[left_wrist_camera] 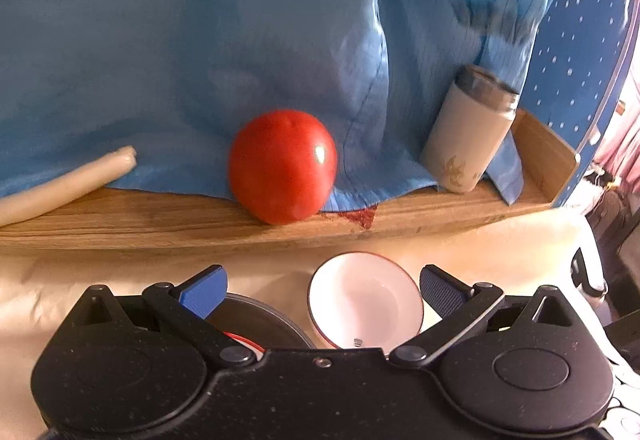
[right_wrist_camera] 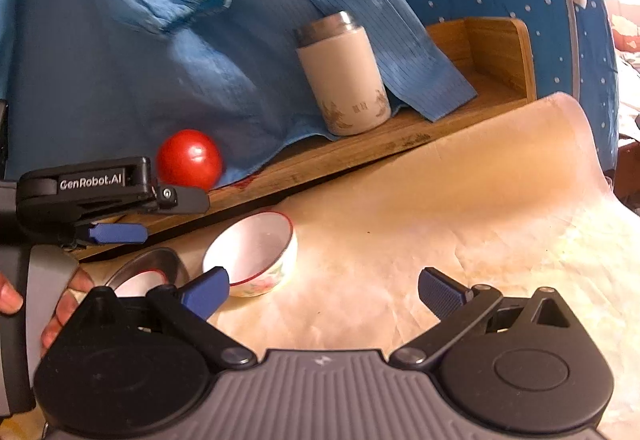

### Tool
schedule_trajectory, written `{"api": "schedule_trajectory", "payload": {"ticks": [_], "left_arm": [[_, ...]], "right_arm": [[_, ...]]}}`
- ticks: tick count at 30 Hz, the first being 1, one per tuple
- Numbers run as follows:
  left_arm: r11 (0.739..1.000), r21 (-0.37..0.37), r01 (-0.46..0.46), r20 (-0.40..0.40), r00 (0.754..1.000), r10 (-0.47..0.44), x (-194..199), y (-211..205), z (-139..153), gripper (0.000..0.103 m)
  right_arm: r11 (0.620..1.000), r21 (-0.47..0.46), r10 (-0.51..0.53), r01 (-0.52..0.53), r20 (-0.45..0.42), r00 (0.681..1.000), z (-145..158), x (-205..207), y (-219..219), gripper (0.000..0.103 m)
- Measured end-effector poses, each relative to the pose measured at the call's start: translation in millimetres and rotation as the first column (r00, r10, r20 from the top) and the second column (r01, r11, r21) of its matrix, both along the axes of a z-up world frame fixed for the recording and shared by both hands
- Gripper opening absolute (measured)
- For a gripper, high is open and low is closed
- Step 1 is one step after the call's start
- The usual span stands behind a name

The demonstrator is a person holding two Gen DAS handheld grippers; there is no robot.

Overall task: Organize plates and bowls
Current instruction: 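Move the left gripper to the floral white bowl and grasp its rim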

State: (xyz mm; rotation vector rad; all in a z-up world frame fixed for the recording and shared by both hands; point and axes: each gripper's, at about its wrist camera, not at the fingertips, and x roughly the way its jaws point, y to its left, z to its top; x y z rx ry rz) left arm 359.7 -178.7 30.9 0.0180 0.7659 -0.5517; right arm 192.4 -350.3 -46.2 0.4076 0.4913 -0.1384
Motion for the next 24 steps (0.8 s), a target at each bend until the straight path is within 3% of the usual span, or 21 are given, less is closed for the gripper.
{"api": "schedule_trajectory", "payload": {"ticks": [8,24], "left_arm": [[0.997,0.060,0.038,-0.020,0.999,-0.036,13.6,-14.4,-14.4,0.102],[0.996,0.056,0.071,-0.052,0.996,-0.068,22.8,-17.2,-20.0,0.100]], "right_arm": [[1.000,-0.002,0.001,-0.001,-0.022,1.000,-7.1,20.7,4.7,0.103],[0.999,-0.008,0.051,-0.051,-0.018,0.999,-12.5,43.5,12.8,0.103]]}}
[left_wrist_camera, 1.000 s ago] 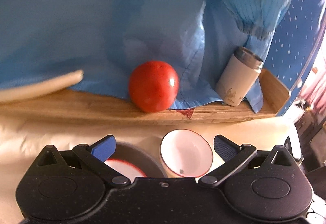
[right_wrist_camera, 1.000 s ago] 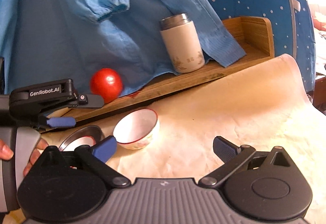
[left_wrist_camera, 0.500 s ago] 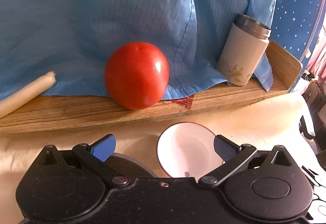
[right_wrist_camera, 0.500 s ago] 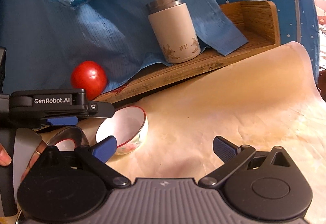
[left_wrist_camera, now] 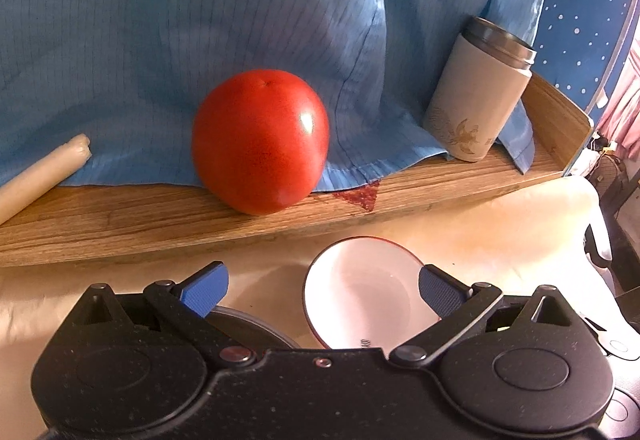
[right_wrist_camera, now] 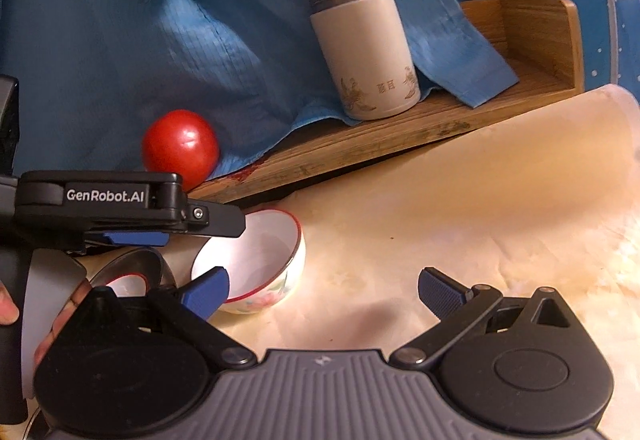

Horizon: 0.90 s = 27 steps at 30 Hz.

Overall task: Organize plates and bowls
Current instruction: 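Move the left gripper to the floral white bowl and grasp its rim, then lift the floral bowl with the left gripper and carry it over the stacked bowl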

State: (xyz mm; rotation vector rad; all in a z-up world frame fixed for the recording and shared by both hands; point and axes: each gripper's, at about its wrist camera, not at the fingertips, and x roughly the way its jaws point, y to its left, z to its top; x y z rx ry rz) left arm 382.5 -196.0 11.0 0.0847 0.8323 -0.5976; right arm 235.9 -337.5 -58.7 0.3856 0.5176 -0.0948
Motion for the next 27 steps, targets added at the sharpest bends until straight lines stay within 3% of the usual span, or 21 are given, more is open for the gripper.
{"api": "schedule_trajectory", "payload": {"ticks": [4,11,15,19,21,27], "left_arm": [[1.000,-0.002,0.003,-0.013,1.000,-0.003,1.2,-0.1,0.1,0.093],[1.000,0.012,0.022,-0.029,0.999,-0.022,0.3,-6.7,-1.5,0.079],[1.000,0.026,0.012,-0.037,0.999,-0.011,1.7,-7.6,-3.3,0.066],[0.998,0.056,0.005,-0.039,0.999,-0.003,1.3,-8.4,-6.0,0.041],[0.998,0.061,-0.007,-0.046,0.999,0.010,1.2,-9.5,-6.9,0.037],[0.994,0.105,-0.042,-0.035,0.998,0.046,-2.8,-16.8,-9.8,0.026]], "right_arm": [[1.000,0.012,0.024,-0.024,-0.001,1.000,-3.8,5.6,0.2,0.101],[0.998,0.026,0.060,-0.061,0.021,0.998,-4.6,10.2,1.8,0.087],[0.996,0.055,0.071,-0.072,0.025,0.997,-6.3,13.3,0.0,0.080],[0.995,0.086,0.054,-0.058,0.043,0.998,-7.2,12.4,-5.9,0.071],[0.992,0.115,0.051,-0.057,0.050,0.997,-8.7,12.8,-10.8,0.059],[0.985,0.161,0.056,-0.065,0.060,0.997,-11.3,13.7,-16.2,0.049]]}}
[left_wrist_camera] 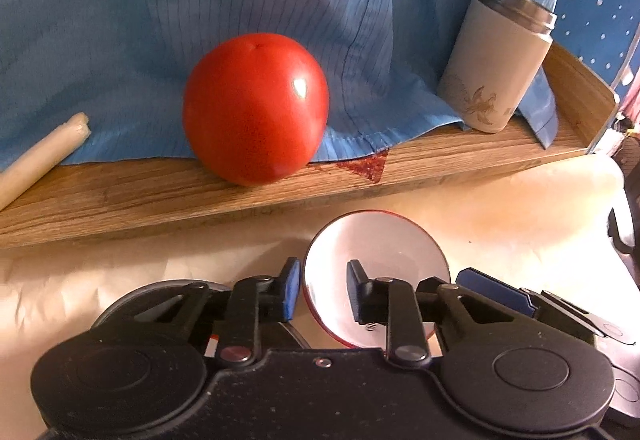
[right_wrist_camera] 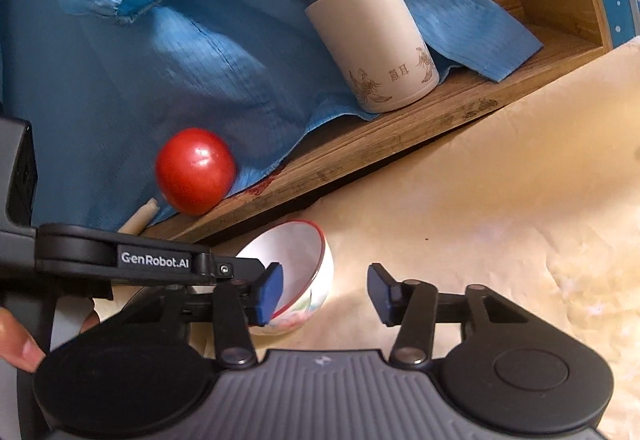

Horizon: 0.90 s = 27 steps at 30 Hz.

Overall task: Organize plates and bowls
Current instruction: 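Lift the floral bowl with the left gripper and carry it over the stacked bowl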

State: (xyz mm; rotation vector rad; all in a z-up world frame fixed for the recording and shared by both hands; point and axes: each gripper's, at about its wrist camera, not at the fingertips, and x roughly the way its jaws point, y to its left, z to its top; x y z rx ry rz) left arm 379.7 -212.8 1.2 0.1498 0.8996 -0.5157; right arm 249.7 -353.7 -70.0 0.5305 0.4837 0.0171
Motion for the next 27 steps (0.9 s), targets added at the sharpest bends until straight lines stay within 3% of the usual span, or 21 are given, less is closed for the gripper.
{"api": "schedule_trajectory", "payload": {"ticks": [13,27], "left_arm": [[0.999,0.037,-0.030,0.007,1.000,0.030,2.4,-5.0,-2.3,0.006],[1.000,-0.014,-0.012,0.019,1.000,0.012,-0.4,6.8,-4.1,0.004]], "right_arm": [[0.997,0.063,0.041,-0.041,-0.009,0.999,-7.5,7.7,-2.1,0.035],[0.996,0.083,0.036,-0.037,0.008,0.999,-7.8,7.9,-2.9,0.027]]}}
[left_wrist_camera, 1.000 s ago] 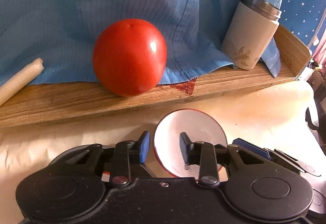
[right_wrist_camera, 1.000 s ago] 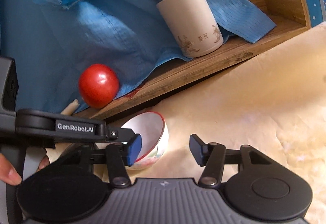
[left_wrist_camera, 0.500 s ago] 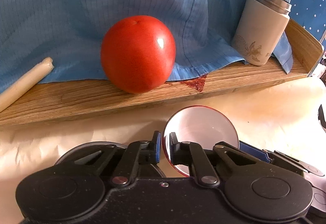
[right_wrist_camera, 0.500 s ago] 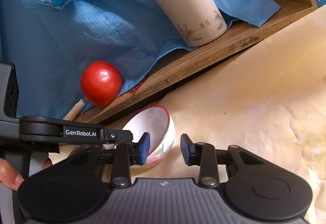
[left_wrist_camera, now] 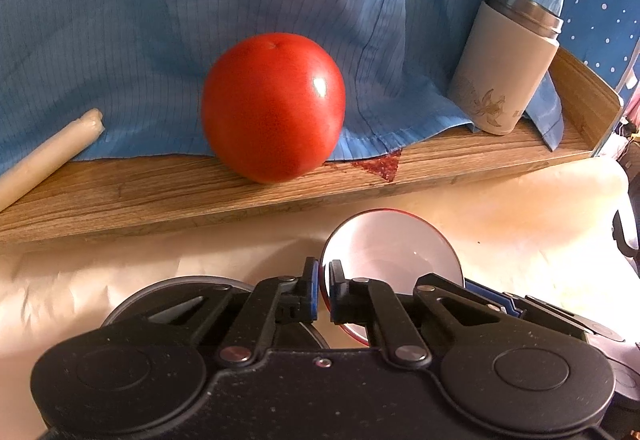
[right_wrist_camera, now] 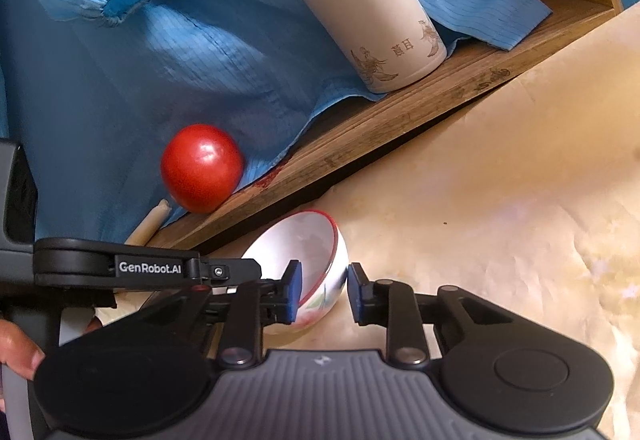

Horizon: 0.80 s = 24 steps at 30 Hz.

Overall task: Organize plates and bowls
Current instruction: 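Lift the floral bowl with the left gripper and carry it over the stacked bowl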

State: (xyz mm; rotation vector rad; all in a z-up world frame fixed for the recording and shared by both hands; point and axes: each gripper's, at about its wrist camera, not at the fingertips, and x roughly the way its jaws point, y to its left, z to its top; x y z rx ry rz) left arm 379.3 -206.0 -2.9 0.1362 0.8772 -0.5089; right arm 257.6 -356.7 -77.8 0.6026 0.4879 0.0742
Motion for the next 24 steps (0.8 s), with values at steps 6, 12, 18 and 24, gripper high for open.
{"api": "schedule_trajectory", "payload": {"ticks": [6,12,18,24], "left_arm": [[1.000,-0.019,0.006,-0.001,1.000,-0.006,1.7,5.5,0.6,0.004],[1.000,-0.013,0.006,0.006,1.000,-0.006,1.7,5.3,-0.5,0.004],[1.000,-0.021,-0.009,0.021,1.000,0.009,-2.3,4.3,-1.3,0.005],[1.000,-0.006,-0.006,0.033,0.999,0.006,-2.6,1.2,-2.2,0.005]], "right_arm": [[1.000,-0.006,-0.006,0.006,0.006,1.000,0.5,-1.7,0.3,0.026],[1.000,-0.006,-0.006,0.006,0.010,1.000,-0.3,-1.9,0.3,0.027],[1.000,-0.020,-0.004,0.004,0.009,1.000,-0.4,-1.1,1.2,0.027],[1.000,-0.017,0.003,-0.003,0.008,1.000,-1.6,0.6,0.7,0.029]]}}
